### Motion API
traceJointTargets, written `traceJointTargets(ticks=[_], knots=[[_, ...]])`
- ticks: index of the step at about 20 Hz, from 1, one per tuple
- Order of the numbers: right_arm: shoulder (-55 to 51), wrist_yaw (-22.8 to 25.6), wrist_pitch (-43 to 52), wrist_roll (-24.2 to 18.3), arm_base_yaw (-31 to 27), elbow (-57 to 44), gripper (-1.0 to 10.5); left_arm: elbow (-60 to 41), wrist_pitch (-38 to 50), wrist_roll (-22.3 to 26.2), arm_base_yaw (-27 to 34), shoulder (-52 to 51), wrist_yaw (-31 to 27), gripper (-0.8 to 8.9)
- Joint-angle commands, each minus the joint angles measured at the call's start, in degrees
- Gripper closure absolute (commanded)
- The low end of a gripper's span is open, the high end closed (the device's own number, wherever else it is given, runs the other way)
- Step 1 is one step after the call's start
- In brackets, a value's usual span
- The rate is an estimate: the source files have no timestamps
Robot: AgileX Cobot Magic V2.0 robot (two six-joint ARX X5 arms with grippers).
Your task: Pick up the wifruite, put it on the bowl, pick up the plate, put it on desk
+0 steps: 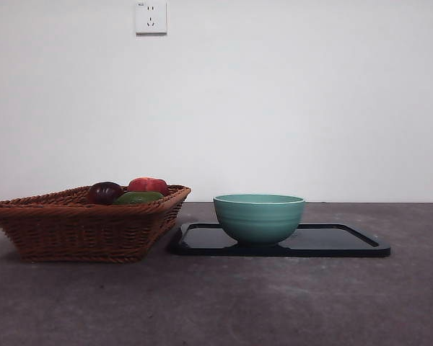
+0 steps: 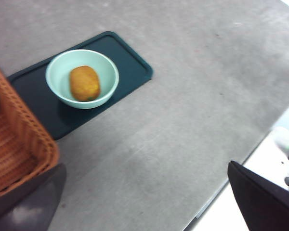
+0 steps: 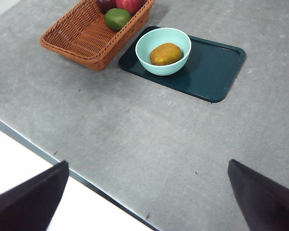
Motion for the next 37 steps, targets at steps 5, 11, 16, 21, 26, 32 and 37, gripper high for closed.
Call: traceJointTargets(ticks=[5, 11, 16, 21, 26, 32, 37], knots=[[0.04, -0.13, 3.21, 3.06, 0.26, 0.5, 3.9, 17.81, -13.46, 1.09, 4.11, 17.22, -0.15, 2.16], [0.04, -0.07, 3.78, 3.32, 0.26, 0.5, 3.9, 32.33, -21.03, 7.43, 7.67, 34.97, -0.15, 2.16], [0.04, -0.04, 3.78, 3.56, 0.26, 0.5, 3.9, 47.54, -24.59, 11.1, 10.6, 50.45, -0.13, 2.16], [0.04, -0.02, 3.78, 3.52, 0.26, 0.5, 3.9, 59.17, -24.17, 13.66, 13.38, 63.14, 5.42, 2.17], [0.04, -0.04, 3.65, 3.54, 0.26, 0.5, 3.9, 60.02, -17.2, 14.84, 15.32, 69.51, 6.08, 2.2], [0.04, -0.04, 3.19, 3.56, 0.26, 0.5, 3.9, 60.02, -13.22, 14.75, 15.98, 73.26, 6.14, 2.2], [0.04, -0.02, 3.28, 3.56, 0.26, 0.5, 3.9, 60.02, -12.87, 14.82, 15.96, 75.21, 6.84, 2.2]])
